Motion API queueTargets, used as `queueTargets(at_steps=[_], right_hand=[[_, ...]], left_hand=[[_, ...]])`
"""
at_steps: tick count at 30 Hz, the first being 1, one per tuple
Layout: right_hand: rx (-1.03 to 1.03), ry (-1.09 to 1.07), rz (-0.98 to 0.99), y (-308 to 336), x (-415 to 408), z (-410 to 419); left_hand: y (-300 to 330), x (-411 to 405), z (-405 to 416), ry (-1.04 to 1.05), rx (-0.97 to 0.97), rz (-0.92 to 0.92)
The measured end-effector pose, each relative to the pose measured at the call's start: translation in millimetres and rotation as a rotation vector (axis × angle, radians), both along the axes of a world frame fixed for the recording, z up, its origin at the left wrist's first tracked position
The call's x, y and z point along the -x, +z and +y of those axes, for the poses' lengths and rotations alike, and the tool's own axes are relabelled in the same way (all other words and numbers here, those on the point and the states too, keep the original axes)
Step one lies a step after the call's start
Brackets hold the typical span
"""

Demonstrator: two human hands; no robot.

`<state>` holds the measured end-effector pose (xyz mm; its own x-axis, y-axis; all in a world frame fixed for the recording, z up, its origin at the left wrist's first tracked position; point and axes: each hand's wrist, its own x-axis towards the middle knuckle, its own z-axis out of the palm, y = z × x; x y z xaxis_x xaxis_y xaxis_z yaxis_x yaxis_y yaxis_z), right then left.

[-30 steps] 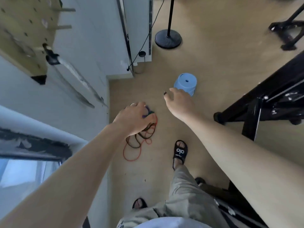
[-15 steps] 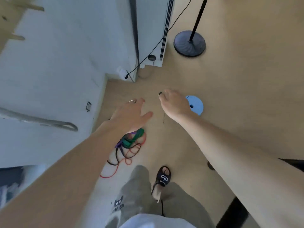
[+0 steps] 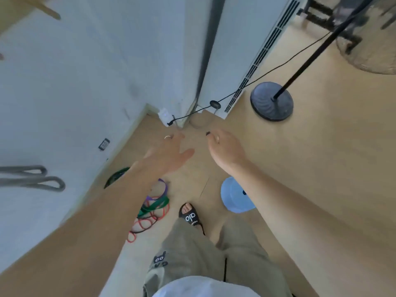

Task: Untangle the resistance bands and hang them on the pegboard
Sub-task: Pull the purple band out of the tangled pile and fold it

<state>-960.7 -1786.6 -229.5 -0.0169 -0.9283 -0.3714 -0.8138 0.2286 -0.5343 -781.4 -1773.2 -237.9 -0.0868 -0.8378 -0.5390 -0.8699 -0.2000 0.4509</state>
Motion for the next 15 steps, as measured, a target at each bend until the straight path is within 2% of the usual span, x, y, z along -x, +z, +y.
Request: queueTargets(at_steps=[8, 11, 15], right_hand=[[-0.097, 0.412, 0.064, 0.2, -69.2, -63.0], [-0.124, 0.535, 0.048, -22.7, -113.9, -75.8], [-0.148, 0.824, 0.151, -59.9, -162.4, -90.0]], left_hand=[[-8.0, -48.1, 15.2, 0.349, -0.007, 0.006], [-15.9, -73.3, 29.4, 0.512, -0.033, -0.023], [-35.6, -94.3, 46.7, 0.734, -0.063, -0.054]])
